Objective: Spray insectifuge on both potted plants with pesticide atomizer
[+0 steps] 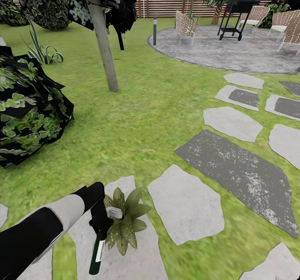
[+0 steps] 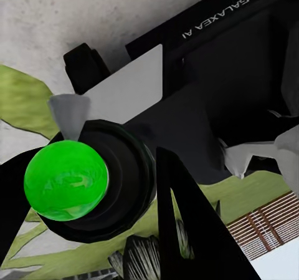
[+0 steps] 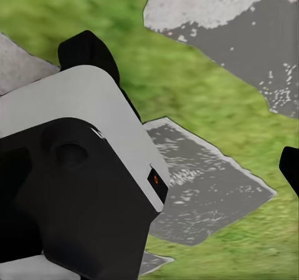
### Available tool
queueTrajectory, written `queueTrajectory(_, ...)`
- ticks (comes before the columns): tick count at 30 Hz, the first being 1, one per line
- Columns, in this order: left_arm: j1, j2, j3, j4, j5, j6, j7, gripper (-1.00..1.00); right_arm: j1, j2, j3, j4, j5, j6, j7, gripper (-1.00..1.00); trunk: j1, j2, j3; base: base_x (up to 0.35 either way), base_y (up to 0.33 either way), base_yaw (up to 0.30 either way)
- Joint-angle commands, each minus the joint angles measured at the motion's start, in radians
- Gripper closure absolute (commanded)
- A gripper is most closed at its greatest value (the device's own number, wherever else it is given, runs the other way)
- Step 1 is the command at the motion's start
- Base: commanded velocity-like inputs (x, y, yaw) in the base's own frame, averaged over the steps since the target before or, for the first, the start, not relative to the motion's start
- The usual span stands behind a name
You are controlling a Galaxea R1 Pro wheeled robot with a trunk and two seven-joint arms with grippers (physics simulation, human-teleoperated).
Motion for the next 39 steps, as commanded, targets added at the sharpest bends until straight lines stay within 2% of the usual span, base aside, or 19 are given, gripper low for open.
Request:
queueTrajectory(1,0.0,0.0,0.003,-0.002,-0.011,0.005,-0.009,1.0,-0.001,0.0,-0.001,-0.001,0.009,0.002,0.011,-1.0,0.0,0.0,-0.001,0.0,0.0,0.0)
queueTrajectory(7,0.024,0.001,0.005,-0.002,-0.011,0.005,-0.009,1.0,-0.001,0.0,-0.001,-0.001,0.009,0.002,0.01,-1.0,0.0,0.0,-0.001,0.0,0.0,0.0)
queueTrajectory(11,0.08,0.0,0.005,-0.002,-0.01,0.005,-0.009,1.0,-0.001,0.0,-0.001,0.0,0.009,0.002,0.01,-1.0,0.0,0.0,-0.001,0.0,0.0,0.0)
queueTrajectory(19,0.123,0.002,0.006,-0.002,-0.008,0.005,-0.009,1.0,-0.001,0.001,-0.001,0.0,0.009,0.002,0.01,-1.0,0.0,0.0,-0.001,0.0,0.0,0.003)
queueTrajectory(32,0.129,0.0,0.005,-0.002,-0.009,0.005,-0.009,1.0,-0.001,0.001,-0.001,0.0,0.009,0.002,0.01,-1.0,0.0,0.0,-0.013,0.0,0.0,0.134)
queueTrajectory(39,0.129,0.0,0.006,-0.002,-0.009,0.005,-0.009,1.0,-0.001,0.001,-0.001,0.0,0.009,0.002,0.01,-1.0,0.0,0.0,-0.014,0.0,0.0,0.019)
